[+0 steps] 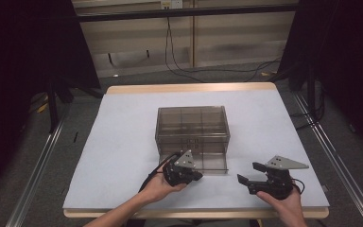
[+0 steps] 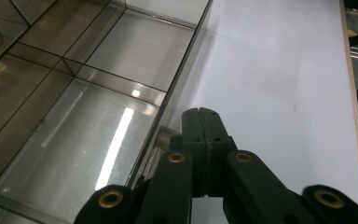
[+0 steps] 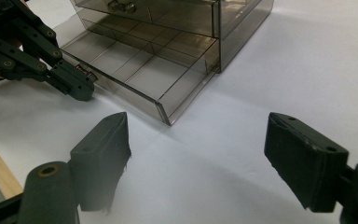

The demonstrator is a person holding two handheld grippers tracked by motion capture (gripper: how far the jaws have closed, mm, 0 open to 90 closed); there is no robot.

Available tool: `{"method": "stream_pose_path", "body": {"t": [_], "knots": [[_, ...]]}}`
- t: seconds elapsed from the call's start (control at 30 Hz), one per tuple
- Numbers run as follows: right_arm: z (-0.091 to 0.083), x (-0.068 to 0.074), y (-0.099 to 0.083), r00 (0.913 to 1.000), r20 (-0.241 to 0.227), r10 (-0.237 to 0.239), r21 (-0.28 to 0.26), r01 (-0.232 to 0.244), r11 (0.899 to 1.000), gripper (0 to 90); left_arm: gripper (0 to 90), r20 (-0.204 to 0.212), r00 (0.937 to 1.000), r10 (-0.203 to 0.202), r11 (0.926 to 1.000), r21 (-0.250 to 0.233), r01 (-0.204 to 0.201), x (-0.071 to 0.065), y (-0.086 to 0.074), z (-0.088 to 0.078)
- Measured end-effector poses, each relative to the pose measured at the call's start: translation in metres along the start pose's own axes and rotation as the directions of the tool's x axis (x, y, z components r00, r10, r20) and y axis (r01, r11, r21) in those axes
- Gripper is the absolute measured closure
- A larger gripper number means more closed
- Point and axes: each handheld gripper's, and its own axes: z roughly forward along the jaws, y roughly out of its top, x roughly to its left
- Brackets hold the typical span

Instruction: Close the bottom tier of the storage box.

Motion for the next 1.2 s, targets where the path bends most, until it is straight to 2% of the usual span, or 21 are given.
{"method": "stream_pose_path", "body": {"t": [0.07,0.13,0.23,0.27,0.33,0.63,0.67,0.83,0.93,0.97,1.03,1.13,1.2], "knots": [[0.0,0.0,0.0,1.0,-0.001,0.0,0.003,0.0,1.0,22.3,90.0,-0.004,1.0,0.005,0.9997,0.023,-0.005,0.001,0.001,-0.001],[0.0,0.0,0.0,1.0,-0.002,0.001,0.002,-0.001,1.0,22.3,90.0,0.003,1.0,-0.005,1.0,-0.006,0.005,0.002,0.0,0.0],[0.0,0.0,0.0,1.0,-0.002,0.0,0.002,0.0,1.0,22.3,90.0,-0.001,1.0,-0.005,1.0,-0.001,0.005,0.002,0.0,0.0],[0.0,0.0,0.0,1.0,-0.001,0.0,0.0,0.0,1.0,22.2,90.0,-0.003,1.0,-0.002,0.9999,0.014,0.002,0.003,0.001,-0.001],[0.0,0.0,0.0,1.0,-0.003,0.001,0.003,-0.001,1.0,22.3,90.0,0.004,1.0,-0.009,0.9999,-0.01,0.009,0.003,0.001,0.0],[0.0,0.0,0.0,1.0,-0.003,0.002,-0.001,-0.002,1.0,22.4,90.0,-0.001,1.0,-0.007,0.9999,0.013,0.007,0.004,0.0,-0.006],[0.0,0.0,0.0,1.0,-0.002,0.002,-0.001,-0.002,1.0,22.5,90.0,0.003,0.9999,-0.014,0.9996,-0.025,0.014,0.004,-0.002,-0.005],[0.0,0.0,0.0,1.0,-0.004,0.002,0.003,-0.002,1.0,22.4,90.0,-0.005,0.9998,-0.02,0.9996,-0.023,0.019,0.006,-0.004,-0.012],[0.0,0.0,0.0,1.0,-0.004,0.003,0.004,-0.003,1.0,22.5,90.0,-0.003,0.9998,-0.022,0.9994,-0.027,0.022,0.006,-0.004,-0.012],[0.001,0.0,0.0,1.0,-0.004,0.003,0.004,-0.003,1.0,22.5,90.0,-0.008,0.9998,-0.018,0.9998,-0.013,0.017,0.007,-0.004,-0.012],[0.001,0.0,0.0,1.0,-0.004,0.003,0.005,-0.003,1.0,22.5,90.0,-0.005,0.9997,-0.025,0.9994,-0.025,0.025,0.007,-0.004,-0.012],[0.0,0.0,0.0,1.0,-0.005,0.002,0.003,-0.002,1.0,22.5,90.0,-0.009,0.9998,-0.02,0.9998,-0.007,0.02,0.008,-0.003,-0.013],[0.0,0.0,0.0,1.0,-0.006,0.002,0.003,-0.002,1.0,22.5,90.0,-0.012,0.9996,-0.026,0.9996,-0.015,0.026,0.009,-0.003,-0.012]]}}
